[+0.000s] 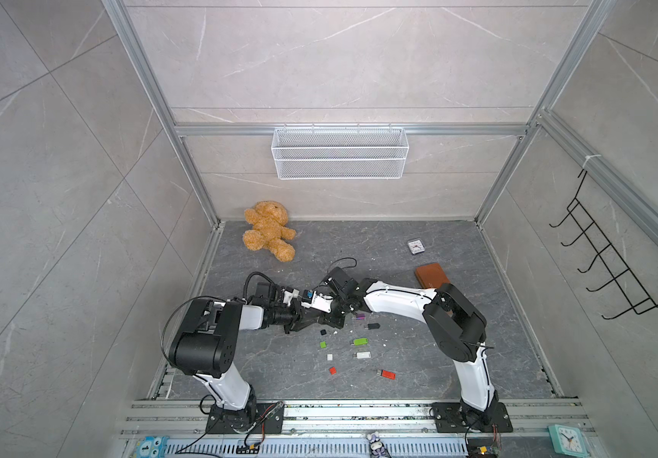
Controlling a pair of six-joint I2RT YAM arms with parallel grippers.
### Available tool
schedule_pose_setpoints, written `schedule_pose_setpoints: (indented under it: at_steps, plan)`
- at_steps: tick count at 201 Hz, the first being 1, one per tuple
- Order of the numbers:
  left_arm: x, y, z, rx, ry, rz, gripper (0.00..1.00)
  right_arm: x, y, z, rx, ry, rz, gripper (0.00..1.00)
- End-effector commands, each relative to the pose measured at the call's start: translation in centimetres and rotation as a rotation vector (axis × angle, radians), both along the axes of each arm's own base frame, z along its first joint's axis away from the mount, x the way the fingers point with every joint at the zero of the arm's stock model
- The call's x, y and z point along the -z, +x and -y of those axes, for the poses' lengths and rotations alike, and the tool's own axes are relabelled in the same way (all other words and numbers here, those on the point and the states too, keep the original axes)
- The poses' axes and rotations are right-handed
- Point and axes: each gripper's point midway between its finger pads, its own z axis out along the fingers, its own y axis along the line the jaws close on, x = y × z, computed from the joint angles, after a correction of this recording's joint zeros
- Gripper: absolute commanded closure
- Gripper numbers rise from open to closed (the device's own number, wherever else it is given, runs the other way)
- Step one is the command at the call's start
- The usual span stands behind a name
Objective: Close the usb drive cover
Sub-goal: Pick up the cover from the center of the board.
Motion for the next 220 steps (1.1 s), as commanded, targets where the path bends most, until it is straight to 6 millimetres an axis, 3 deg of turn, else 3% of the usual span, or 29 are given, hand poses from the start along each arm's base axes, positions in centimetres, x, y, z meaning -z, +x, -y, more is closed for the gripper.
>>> schedule_pose_setpoints:
  at_steps: [1,75,132,220]
  plan:
    - [-0.8,0.1,0.6,0.021,-0.041,0.012,0.69,-1.5,0.2,-0.3,0.018,0.047,0.001,0.77]
    - [-0.9,0.0,0.7,0.016,-0.056,0.01,0.71,-2.2,1.5,0.0,0.074,0.095,-0.009,0.77]
    - [-0.8,0.3,0.9,0.015,-0.061,0.005,0.72,-3.2,1.1,-0.7,0.045,0.153,-0.028,0.77]
    - [-0.7,0.7,1.2,0.016,-0.061,-0.004,0.76,-3.3,0.9,-0.9,0.03,0.158,-0.041,0.77]
